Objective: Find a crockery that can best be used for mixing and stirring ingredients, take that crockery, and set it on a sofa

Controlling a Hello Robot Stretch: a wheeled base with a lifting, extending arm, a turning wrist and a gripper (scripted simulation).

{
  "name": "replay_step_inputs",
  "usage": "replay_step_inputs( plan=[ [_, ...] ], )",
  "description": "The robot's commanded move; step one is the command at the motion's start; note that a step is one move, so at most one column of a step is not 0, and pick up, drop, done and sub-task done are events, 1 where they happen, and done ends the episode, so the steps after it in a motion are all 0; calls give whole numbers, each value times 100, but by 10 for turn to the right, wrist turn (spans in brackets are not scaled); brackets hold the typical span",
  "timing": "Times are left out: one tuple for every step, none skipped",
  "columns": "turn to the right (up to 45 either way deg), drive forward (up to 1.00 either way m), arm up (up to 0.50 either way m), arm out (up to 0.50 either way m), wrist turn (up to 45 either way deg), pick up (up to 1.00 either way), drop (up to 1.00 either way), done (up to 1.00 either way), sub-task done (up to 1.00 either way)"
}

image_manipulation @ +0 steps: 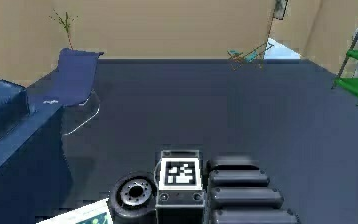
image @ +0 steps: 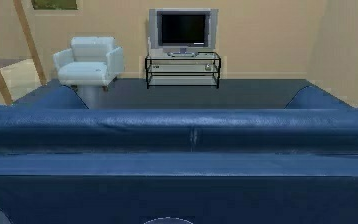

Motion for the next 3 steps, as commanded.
replay_step_inputs(
  plan=[
    [-450,0,0,0,0,0,0,0,0],
    [-330,0,0,0,0,0,0,0,0],
    [0,100,0,0,0,0,0,0,0]
  ],
)
